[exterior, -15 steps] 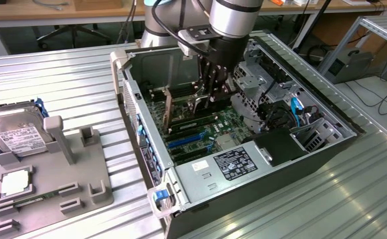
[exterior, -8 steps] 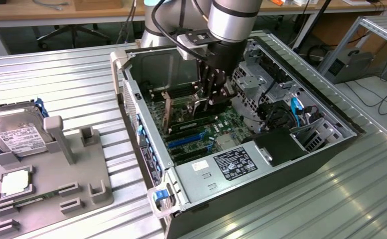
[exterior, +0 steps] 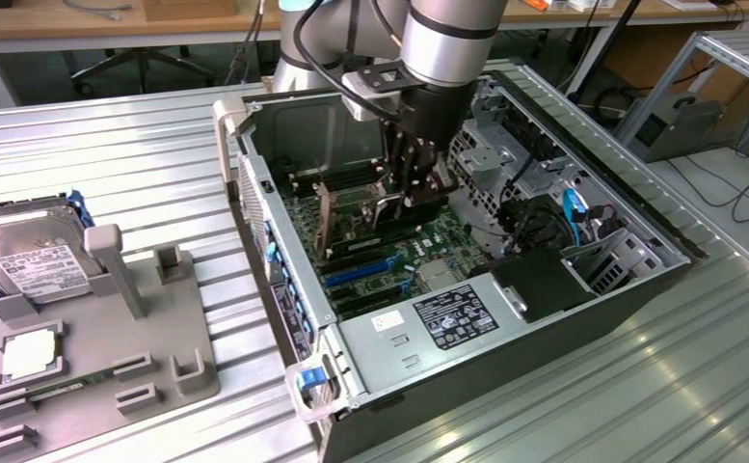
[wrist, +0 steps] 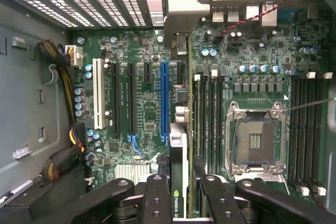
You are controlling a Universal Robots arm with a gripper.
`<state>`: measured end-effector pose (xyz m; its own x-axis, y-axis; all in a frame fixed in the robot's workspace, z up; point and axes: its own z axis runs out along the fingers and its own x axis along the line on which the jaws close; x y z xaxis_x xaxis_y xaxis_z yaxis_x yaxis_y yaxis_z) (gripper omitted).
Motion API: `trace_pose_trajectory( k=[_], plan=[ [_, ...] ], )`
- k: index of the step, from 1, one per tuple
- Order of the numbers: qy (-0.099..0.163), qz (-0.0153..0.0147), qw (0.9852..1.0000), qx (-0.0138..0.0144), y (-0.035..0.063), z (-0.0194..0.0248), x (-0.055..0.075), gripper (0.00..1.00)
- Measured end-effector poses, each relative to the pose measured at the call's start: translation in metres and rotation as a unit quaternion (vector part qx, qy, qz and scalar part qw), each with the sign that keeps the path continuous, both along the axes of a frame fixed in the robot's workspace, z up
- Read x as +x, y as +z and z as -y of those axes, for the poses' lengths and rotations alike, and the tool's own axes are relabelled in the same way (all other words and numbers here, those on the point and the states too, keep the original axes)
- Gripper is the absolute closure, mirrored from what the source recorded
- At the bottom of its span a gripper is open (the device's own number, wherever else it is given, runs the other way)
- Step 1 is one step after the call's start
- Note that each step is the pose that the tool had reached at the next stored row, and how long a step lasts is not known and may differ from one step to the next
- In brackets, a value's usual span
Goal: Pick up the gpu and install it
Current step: 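Insert the gpu into the slot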
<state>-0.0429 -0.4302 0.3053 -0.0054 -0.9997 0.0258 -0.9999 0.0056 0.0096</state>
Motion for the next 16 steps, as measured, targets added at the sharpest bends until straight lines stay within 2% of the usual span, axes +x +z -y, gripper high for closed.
trace_pose_trajectory(
  k=[5,13,16],
  plan=[
    [0.000,0.0000,1.0000,-0.0022,-0.0057,0.0000,0.000,0.73],
    [0.000,0.0000,1.0000,-0.0027,-0.0242,0.0000,-0.001,0.73],
    [0.000,0.0000,1.0000,-0.0027,-0.0243,0.0005,-0.001,0.73]
  ],
)
